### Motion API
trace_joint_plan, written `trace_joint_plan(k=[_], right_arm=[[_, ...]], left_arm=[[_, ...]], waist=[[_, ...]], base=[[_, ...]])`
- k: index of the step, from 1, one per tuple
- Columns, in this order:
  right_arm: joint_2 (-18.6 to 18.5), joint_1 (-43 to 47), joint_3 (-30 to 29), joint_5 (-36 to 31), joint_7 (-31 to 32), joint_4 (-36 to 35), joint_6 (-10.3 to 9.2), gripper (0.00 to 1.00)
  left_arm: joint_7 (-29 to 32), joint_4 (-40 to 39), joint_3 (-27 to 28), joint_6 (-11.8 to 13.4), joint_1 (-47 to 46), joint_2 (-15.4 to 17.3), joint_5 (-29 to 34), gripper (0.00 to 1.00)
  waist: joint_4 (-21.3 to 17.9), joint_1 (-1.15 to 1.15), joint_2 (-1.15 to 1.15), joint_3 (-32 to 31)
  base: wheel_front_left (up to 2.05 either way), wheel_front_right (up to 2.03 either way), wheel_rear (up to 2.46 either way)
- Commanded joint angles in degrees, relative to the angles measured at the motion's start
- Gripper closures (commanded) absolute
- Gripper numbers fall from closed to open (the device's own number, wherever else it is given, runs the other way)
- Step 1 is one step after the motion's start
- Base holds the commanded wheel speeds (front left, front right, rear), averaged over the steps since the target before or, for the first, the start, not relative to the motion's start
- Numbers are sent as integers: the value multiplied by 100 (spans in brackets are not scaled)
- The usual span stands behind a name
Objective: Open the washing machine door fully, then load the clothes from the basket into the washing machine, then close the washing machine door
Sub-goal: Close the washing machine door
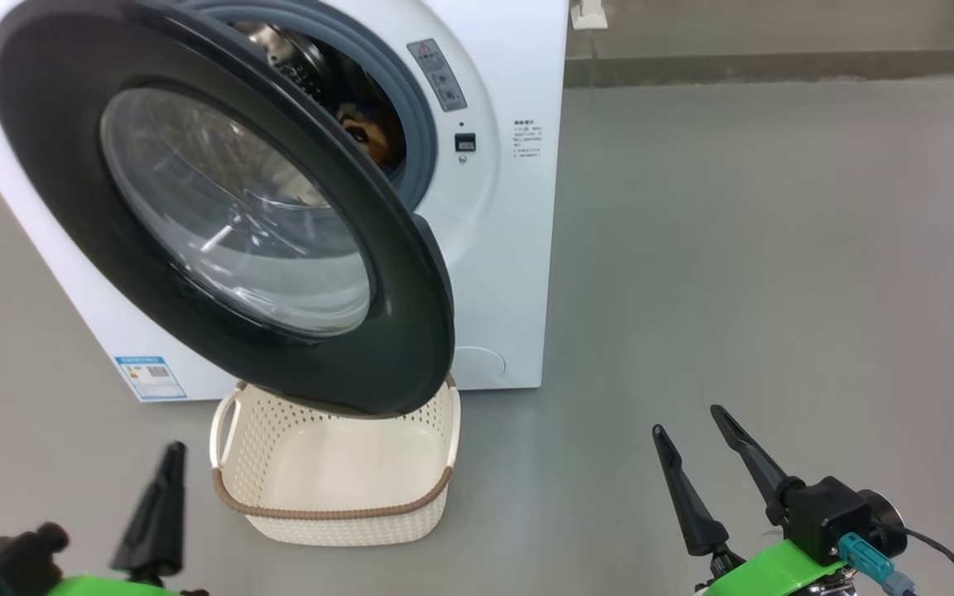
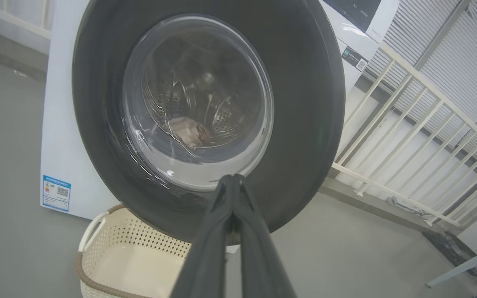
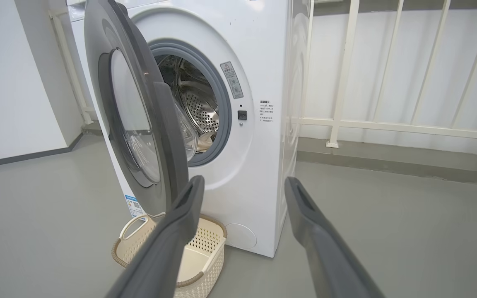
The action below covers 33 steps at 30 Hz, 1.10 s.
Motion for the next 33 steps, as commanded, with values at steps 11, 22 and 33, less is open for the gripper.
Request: trace_joint_plan(k=[11, 22, 33], right_arm=[[20, -43, 124, -56, -28, -189, 9, 0], [20, -40, 95, -20, -28, -177, 9, 0], [20, -41, 130, -17, -28, -127, 9, 0]], left_arm=[[-77, -445, 689, -41, 273, -447, 2838, 69], [-77, -300, 410, -41, 409, -467, 3282, 0], [-77, -218, 314, -41, 398, -418, 3460, 0]], waist=[[-55, 0, 0, -109], [-97, 0, 0, -141], [-77, 0, 0, -184]], base=[[0, 0, 0], [0, 0, 0], [0, 0, 0]])
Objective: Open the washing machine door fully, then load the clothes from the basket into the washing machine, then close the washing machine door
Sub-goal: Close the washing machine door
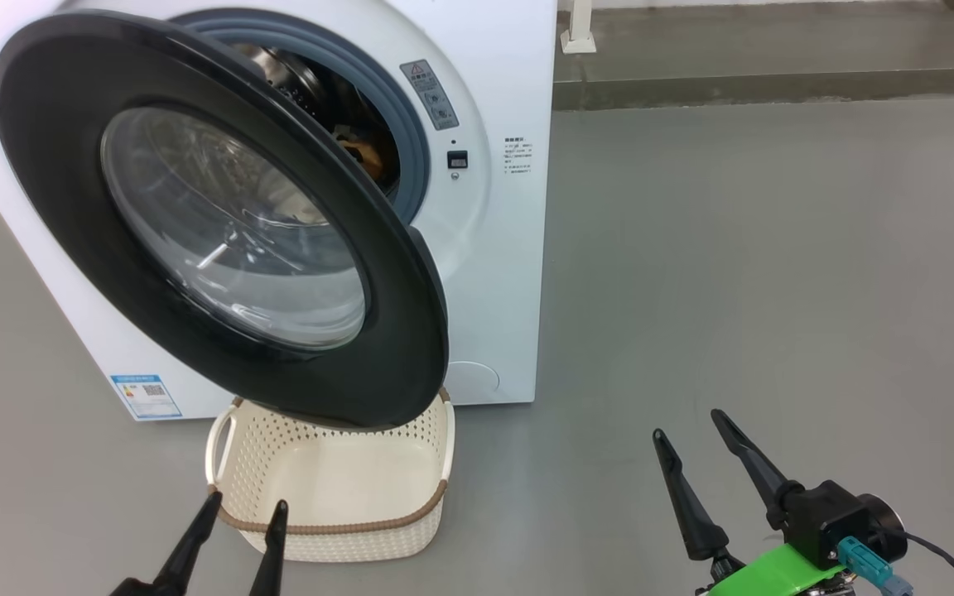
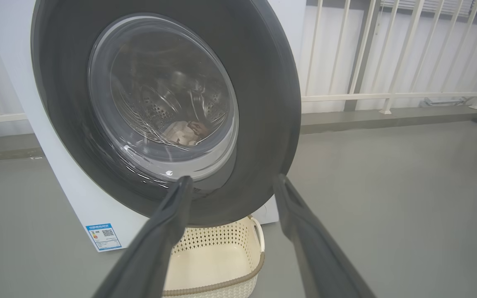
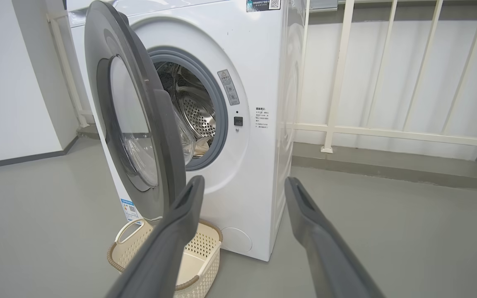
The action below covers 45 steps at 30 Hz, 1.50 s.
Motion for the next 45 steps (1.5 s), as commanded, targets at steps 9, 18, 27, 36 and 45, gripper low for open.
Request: trace_joint_plan(k=[9, 18, 27, 36, 45], right_arm=[[13, -52, 208, 36, -28, -108, 9, 0], [13, -75, 238, 1, -28, -80, 9, 0], [13, -72, 230, 8, -28, -91, 9, 0], [13, -66, 242, 14, -28, -95, 9, 0], [13, -104, 280, -116, -28, -149, 9, 100]], left_arm=[[-37, -91, 209, -10, -144, 37, 7, 0], [-37, -49, 298, -10, -132, -62, -116, 0], [-37, -60, 319, -10, -134, -79, -95, 0], [-37, -33, 292, -10, -127, -76, -35, 0], [-37, -26, 295, -10, -137, -94, -33, 0]], waist=[[9, 0, 0, -61], [0, 0, 0, -65], [29, 0, 0, -51], [55, 0, 0, -48], [80, 0, 0, -54]], base=[[0, 0, 0], [0, 0, 0], [0, 0, 0], [0, 0, 0], [0, 0, 0]])
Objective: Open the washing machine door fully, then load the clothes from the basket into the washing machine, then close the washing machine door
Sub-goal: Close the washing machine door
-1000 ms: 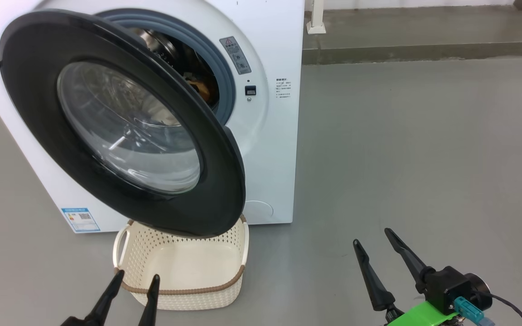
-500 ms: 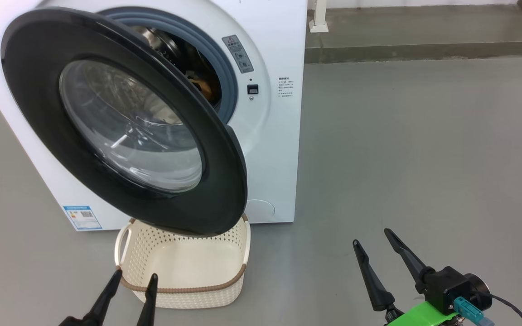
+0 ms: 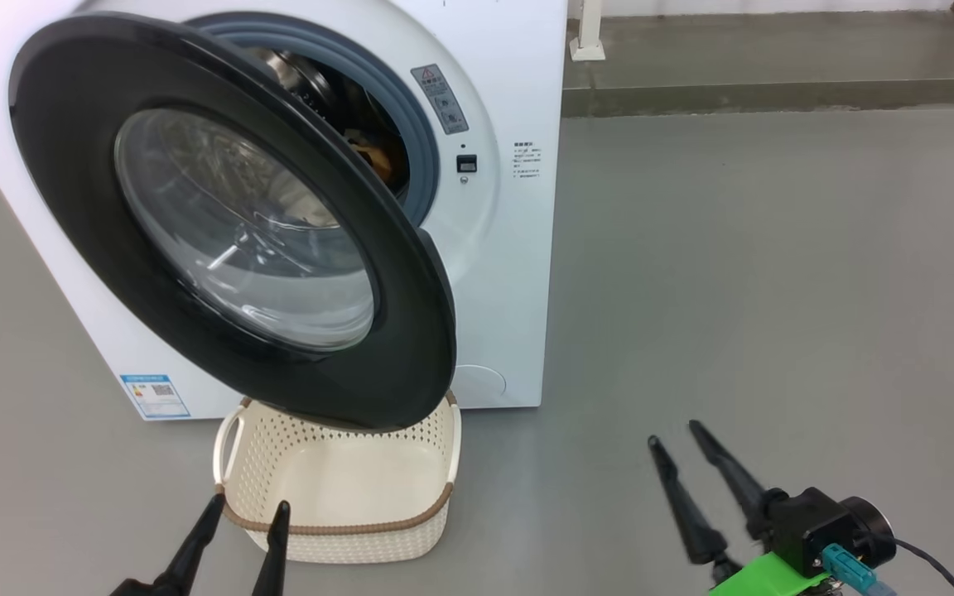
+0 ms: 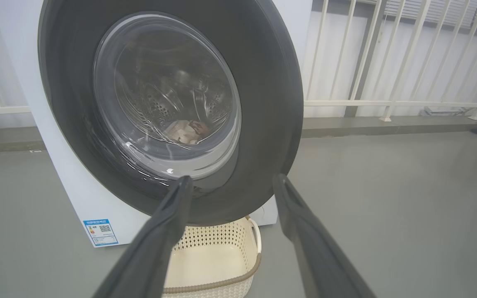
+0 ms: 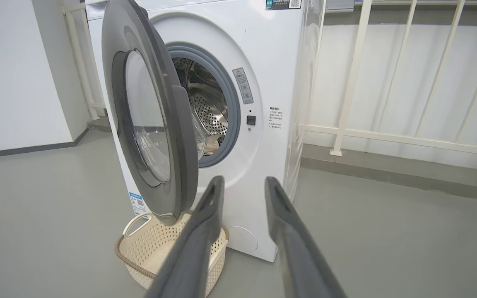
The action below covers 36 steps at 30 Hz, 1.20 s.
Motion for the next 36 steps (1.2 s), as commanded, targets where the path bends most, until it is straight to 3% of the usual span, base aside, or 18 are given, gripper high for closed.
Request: trace_joint_plan(k=[1, 10, 19, 24, 36], right_arm=[[13, -157, 154, -105, -28, -184, 9, 100], [4, -532, 321, -353, -28, -210, 9, 100], [-361, -1423, 1063, -390, -28, 35, 9, 100], [-740, -2082, 1627, -315, -28, 125, 9, 100], [-1175, -2984, 2251, -167, -28, 549, 9, 100]], left_arm=[[-37, -107, 193, -10, -143, 29, 34, 0], [-37, -68, 109, -10, -263, -42, -1, 0], [-37, 27, 17, -10, -422, -121, 16, 0], [-37, 48, -155, -10, -684, -224, -5, 0], [-37, 118, -345, -10, -1087, -449, -20, 0]], waist=[[16, 0, 0, 5], [264, 0, 0, 157], [796, 0, 0, 514], [1293, 0, 0, 954], [1981, 0, 0, 1605]], base=[[0, 0, 0], [0, 0, 0], [0, 0, 0], [0, 0, 0], [0, 0, 0]])
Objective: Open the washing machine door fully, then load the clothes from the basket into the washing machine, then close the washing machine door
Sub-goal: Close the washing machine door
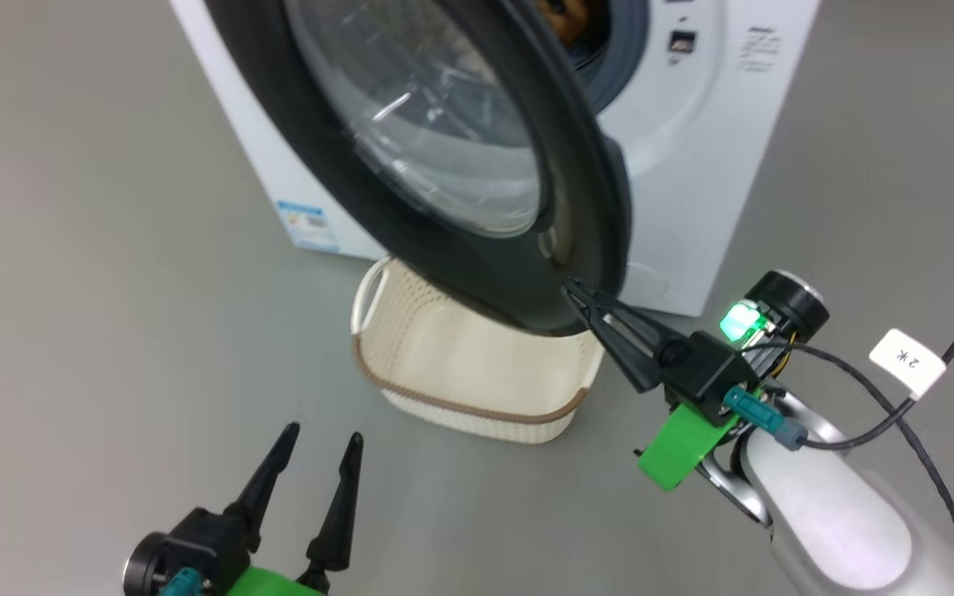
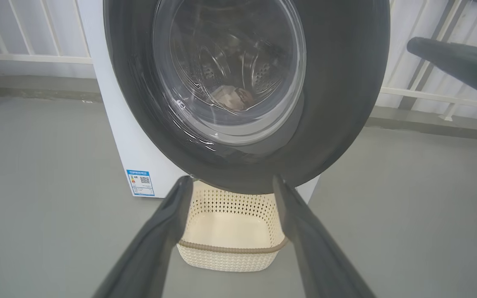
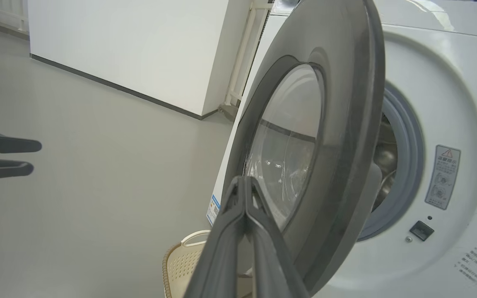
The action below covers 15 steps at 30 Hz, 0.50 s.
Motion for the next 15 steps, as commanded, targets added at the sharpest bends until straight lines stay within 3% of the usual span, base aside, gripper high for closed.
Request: trace_joint_plan(k=[1, 15], right_arm=[[31, -134, 105, 50, -27, -95, 9, 100], [-79, -644, -124, 150, -27, 455, 9, 100]], left_arm=[[-37, -115, 182, -10, -224, 30, -12, 0], [-37, -118, 45, -10, -470, -99, -66, 0]], waist=[[342, 0, 0, 338], [657, 0, 0, 875]], base=[[0, 0, 0], [0, 0, 0]])
